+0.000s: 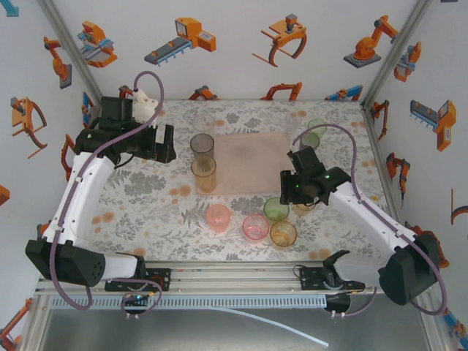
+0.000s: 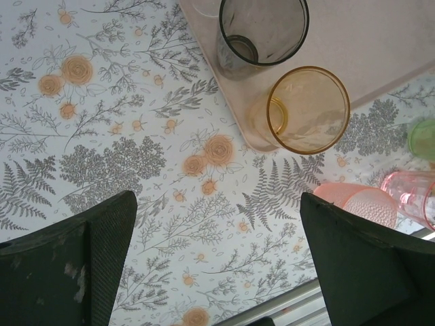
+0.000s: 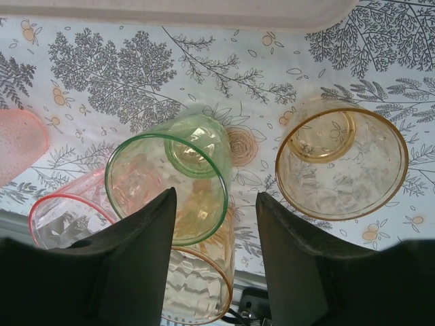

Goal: Place the glasses into the tray

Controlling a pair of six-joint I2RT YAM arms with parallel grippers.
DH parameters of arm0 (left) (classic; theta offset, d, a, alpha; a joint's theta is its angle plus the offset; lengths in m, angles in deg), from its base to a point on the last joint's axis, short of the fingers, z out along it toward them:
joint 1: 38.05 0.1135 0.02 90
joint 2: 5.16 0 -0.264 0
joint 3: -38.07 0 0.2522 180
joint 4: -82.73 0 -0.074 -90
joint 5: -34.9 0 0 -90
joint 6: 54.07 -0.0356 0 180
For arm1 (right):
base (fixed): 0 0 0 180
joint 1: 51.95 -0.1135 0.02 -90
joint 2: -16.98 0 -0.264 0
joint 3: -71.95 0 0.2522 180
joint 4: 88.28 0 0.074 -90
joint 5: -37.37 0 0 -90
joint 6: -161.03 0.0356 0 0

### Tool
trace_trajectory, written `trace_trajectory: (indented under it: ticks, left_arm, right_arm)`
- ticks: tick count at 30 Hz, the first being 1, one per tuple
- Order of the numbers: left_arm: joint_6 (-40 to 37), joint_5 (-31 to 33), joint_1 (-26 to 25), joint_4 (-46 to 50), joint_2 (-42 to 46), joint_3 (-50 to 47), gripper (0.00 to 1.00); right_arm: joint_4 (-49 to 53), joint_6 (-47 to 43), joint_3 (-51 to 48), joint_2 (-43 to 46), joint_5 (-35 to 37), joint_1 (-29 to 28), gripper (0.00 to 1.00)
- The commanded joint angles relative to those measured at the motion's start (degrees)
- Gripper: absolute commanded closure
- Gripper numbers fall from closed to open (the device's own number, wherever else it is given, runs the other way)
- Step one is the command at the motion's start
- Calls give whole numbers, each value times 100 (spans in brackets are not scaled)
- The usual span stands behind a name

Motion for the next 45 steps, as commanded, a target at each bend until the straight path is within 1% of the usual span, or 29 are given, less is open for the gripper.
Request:
trace_trajectory:
  ticks: [1, 15, 24, 33, 37, 45]
  left_arm:
    - [49, -190, 71, 67, 78, -34, 2]
    - [39, -239, 117, 34, 144, -95, 2]
    - [47, -271, 133, 14, 113, -132, 2]
    - [47, -280, 131, 5, 117, -174, 1]
    - [58, -125, 161, -39, 157, -216, 1]
    - [72, -234, 179, -47, 184, -231, 1]
  right_arm:
    - [-154, 35, -8, 16, -59, -38, 53]
    - [-33, -40, -13, -13, -83, -135, 53]
    - [-21, -68, 20, -273, 117, -236, 53]
    - [-105, -32, -57, -388, 315, -320, 57]
    - [-133, 55, -165, -376, 485, -329, 59]
    - [-324, 99, -276, -428, 400, -337, 63]
